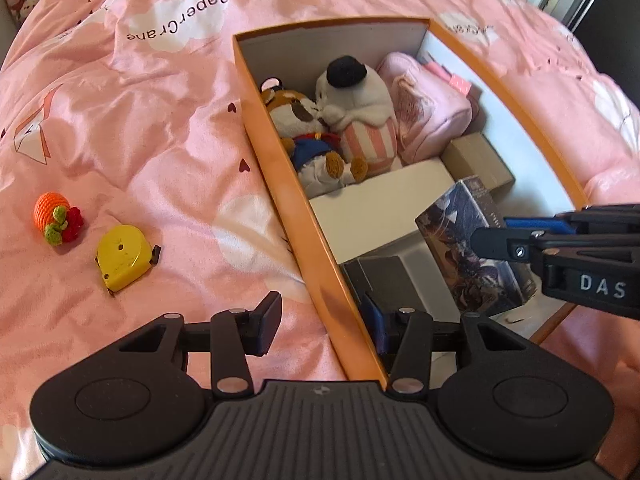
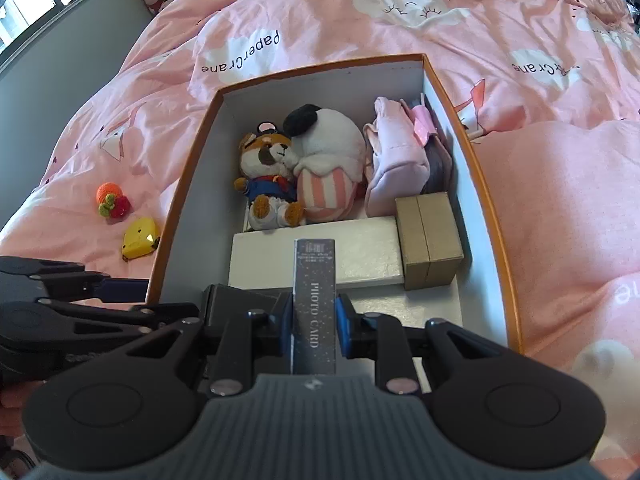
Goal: Organize objects
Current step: 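Lower the grey box with the left gripper while the right lowers the card pack beside it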
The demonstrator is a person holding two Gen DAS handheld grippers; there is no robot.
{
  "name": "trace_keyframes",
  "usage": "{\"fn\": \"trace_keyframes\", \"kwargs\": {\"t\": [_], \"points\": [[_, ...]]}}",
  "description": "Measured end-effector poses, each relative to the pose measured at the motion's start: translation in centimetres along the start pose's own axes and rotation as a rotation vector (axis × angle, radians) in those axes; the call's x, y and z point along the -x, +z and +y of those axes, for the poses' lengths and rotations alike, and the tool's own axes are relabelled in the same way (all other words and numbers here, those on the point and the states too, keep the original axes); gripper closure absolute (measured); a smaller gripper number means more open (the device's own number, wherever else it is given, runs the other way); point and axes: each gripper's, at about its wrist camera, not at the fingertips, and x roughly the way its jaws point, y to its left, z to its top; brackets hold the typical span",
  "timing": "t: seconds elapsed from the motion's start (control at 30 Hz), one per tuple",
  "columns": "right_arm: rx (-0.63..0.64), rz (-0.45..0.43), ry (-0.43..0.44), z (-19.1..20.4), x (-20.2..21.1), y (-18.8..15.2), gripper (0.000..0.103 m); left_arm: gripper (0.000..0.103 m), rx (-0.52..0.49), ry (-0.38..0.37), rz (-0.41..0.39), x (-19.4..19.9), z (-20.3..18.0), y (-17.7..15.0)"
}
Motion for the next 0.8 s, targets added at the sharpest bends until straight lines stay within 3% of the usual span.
{"fn": "trace_keyframes", "kwargs": {"t": [0.23, 0.33, 0.53, 0.8], "points": [[0.017, 0.036, -0.045, -0.6, -0.7, 0.2, 0.079, 0.048, -0.061, 0.078, 0.015, -1.2, -1.0, -0.1], [0.03, 0.053, -0.049, -0.7, -0.9, 0.3, 0.079, 0.048, -0.044, 0.054, 0.004, -1.0, -0.6, -0.1], [-0.056, 0.122, 0.042, -2.2, -2.3, 0.4, 0.079, 0.047, 0.003, -0.011, -0.056, 0.2, 0.3, -0.2], [-0.106, 0.222, 0.075, -3.2, -4.7, -0.1, 0.079, 0.048, 0.059, -0.021, -0.169, 1.3, 0.8, -0.7]]}}
